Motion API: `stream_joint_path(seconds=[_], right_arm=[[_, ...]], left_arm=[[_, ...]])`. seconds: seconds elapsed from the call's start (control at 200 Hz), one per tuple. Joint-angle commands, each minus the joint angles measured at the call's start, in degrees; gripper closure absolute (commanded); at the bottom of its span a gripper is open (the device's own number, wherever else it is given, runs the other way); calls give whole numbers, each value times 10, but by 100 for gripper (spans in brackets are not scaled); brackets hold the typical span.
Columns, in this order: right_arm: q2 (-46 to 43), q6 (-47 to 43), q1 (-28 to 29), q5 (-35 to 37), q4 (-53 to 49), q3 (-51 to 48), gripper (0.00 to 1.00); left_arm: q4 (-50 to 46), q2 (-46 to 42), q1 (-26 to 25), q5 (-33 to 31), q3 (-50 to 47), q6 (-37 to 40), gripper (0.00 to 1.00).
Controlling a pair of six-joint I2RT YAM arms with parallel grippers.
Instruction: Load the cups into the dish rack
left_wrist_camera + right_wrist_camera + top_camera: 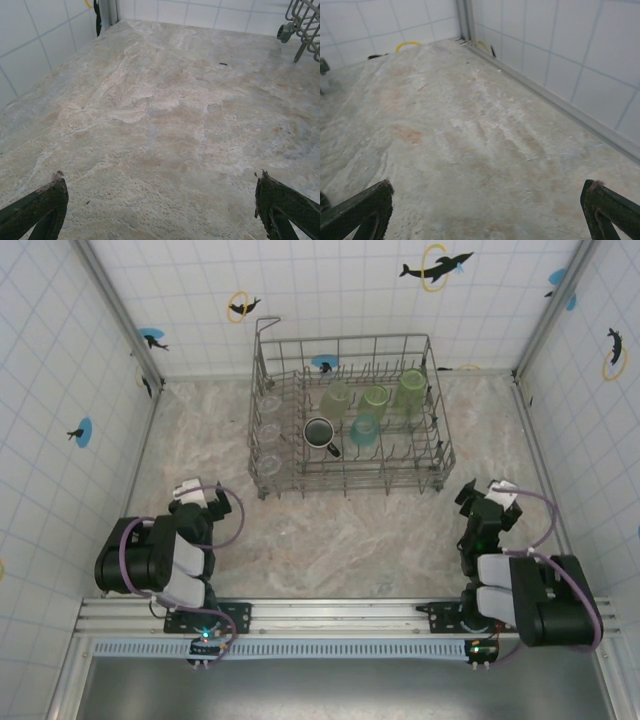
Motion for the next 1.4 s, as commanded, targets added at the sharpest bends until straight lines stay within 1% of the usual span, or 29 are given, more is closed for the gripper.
stream_joint_path(seconds=[0.0,0.105,0.235,0.275,0.335,0.375,0.415,0.475,0.515,0.535,0.565,0.626,0.701,0.781,0.861,0.926,1.066,1.141,1.396], right_arm=[[39,-37,10,-33,124,-47,0],[66,-62,26,-47,138,-41,0],[117,-86,36,-70,219,-60,0],[129,-95,41,-66,241,-62,0],[127,-93,43,-63,217,-51,0],[120,-88,40,-77,185,-41,0],[126,-88,35,-93,186,-39,0],[152,-91,31,-113,216,-47,0],[182,-103,32,-112,273,-52,0],[187,-107,35,-107,286,-53,0],[178,-105,36,-109,269,-49,0],[156,-92,31,-116,190,-30,0],[172,-82,19,-121,202,-23,0],[160,-70,0,-159,149,-8,0],[168,-72,1,-157,172,-13,0],[161,-71,0,-159,154,-9,0],[161,-73,6,-144,165,-14,0],[162,-70,0,-158,162,-12,0],[162,-71,0,-158,160,-12,0]], left_arm=[[9,2,-2,14,-8,10,2],[7,2,-2,13,-8,10,2],[5,1,-2,13,-7,10,2],[5,1,-2,13,-7,10,2],[5,0,-3,13,-7,10,2],[5,1,-2,13,-7,10,2],[3,1,-3,13,-7,10,2],[1,1,-2,15,-6,9,2],[0,1,-1,17,-5,8,2],[-2,1,-1,18,-4,7,2],[-4,2,2,23,-3,7,2],[-4,2,3,26,-3,6,2],[-5,1,5,27,-3,5,2],[-4,2,4,28,-3,5,2],[-4,1,4,27,-3,6,2],[-3,2,4,27,-3,6,3],[-3,0,4,28,-4,5,2],[-4,0,5,28,-4,6,2],[-3,1,5,28,-3,6,2]])
